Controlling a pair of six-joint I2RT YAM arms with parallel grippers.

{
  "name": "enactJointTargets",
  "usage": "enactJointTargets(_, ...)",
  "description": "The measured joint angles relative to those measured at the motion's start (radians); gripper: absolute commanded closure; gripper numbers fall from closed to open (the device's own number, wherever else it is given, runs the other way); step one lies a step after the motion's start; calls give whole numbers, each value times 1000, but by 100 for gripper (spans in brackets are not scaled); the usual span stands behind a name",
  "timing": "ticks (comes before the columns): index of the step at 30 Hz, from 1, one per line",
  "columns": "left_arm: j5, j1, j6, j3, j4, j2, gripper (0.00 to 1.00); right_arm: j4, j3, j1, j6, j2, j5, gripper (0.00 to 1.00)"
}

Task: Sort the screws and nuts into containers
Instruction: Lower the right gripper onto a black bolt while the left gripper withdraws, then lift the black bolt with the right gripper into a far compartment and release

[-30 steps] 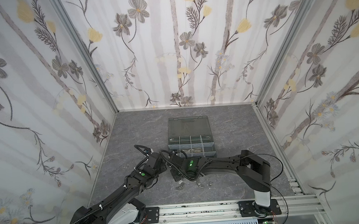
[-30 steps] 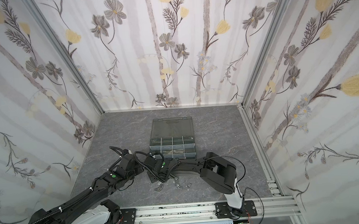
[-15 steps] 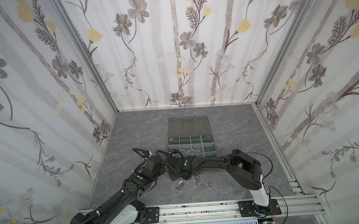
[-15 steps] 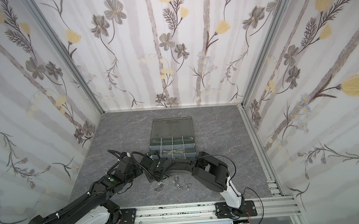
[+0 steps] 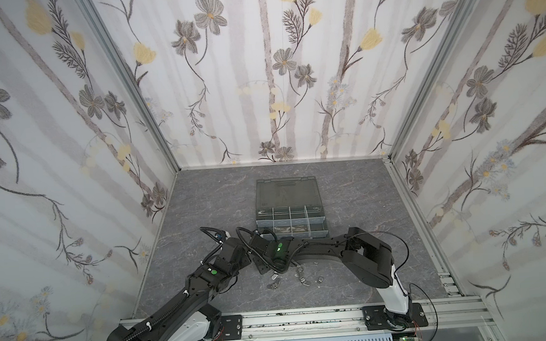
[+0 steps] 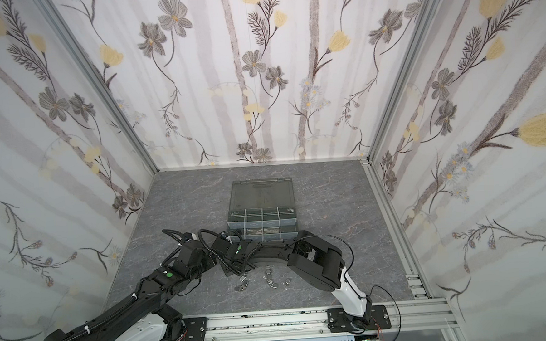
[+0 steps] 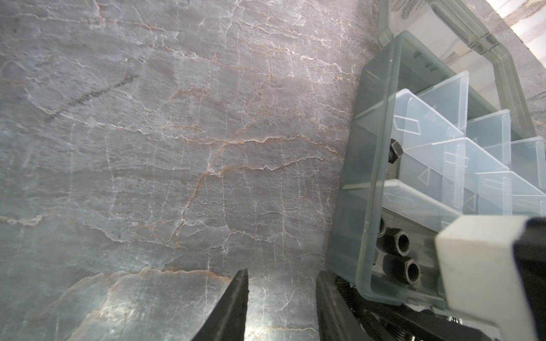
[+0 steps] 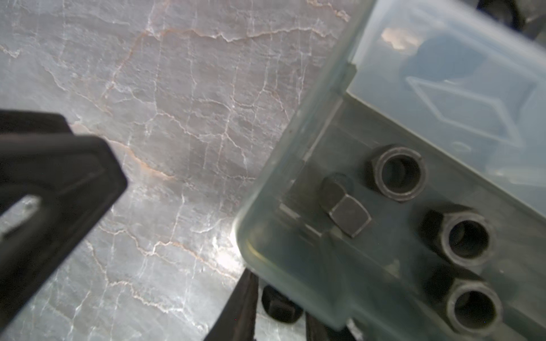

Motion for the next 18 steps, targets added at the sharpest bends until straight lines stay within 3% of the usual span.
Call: enactJointTargets(18, 0, 1, -3, -3, 3, -18, 59, 39, -115, 26, 9, -82, -19, 78)
